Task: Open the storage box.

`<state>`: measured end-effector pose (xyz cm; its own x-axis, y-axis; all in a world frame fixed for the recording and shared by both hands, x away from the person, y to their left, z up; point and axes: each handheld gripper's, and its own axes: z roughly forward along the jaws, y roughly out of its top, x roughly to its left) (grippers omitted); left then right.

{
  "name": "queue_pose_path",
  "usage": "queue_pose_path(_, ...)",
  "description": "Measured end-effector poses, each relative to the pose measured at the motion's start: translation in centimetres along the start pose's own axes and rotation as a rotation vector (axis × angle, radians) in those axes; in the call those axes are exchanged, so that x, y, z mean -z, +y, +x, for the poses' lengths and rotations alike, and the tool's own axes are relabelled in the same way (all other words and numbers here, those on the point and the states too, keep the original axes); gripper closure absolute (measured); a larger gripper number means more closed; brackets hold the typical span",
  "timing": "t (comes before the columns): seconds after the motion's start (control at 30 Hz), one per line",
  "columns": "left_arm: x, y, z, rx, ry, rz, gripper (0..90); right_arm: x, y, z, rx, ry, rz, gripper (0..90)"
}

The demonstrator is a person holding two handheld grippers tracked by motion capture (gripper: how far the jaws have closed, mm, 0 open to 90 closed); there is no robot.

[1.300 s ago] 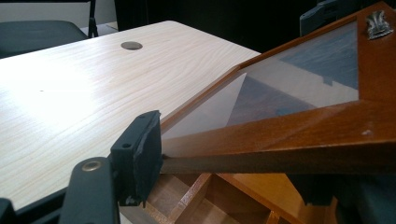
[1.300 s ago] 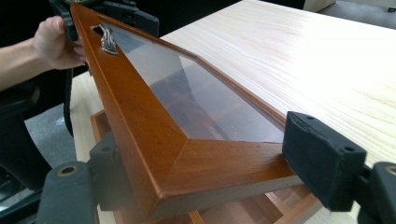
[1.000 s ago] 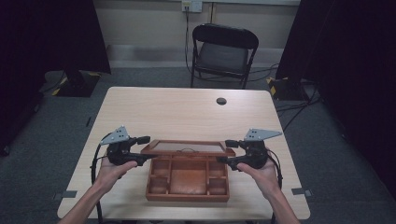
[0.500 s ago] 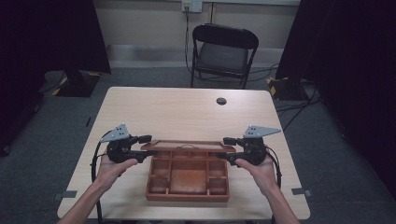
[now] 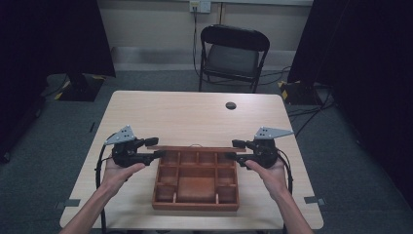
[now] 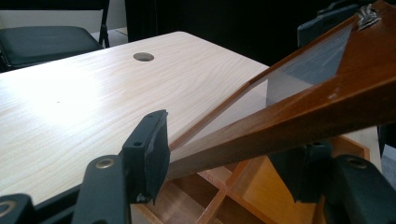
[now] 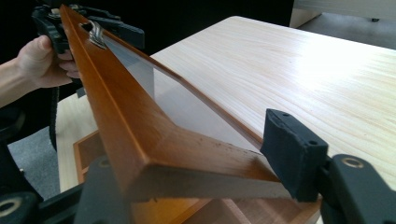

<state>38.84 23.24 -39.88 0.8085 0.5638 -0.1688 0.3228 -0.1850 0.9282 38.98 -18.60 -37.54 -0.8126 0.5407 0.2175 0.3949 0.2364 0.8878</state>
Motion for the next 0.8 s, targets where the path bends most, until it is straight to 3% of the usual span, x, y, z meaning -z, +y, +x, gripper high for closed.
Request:
queue_pose_path(0.4,-0.2,1.0,0.6,-0.014,-0.002,-0.011,48.6,-0.3,0.8,-0.9,-0.013,-0.005,-0.025,43.5)
queue_pose_path(0.57,-0.4,1.3,0.9,-0.001,0.003,-0.009,50.3,-0.5,1.0,-1.3,-0.021,-0.009,-0.04,43.7)
queue_pose_path(0.8,-0.6,1.7,1.1,-0.005,0.012,-0.001,51.5,-0.8,0.9,-2.0,-0.045,-0.019,-0.038,39.0)
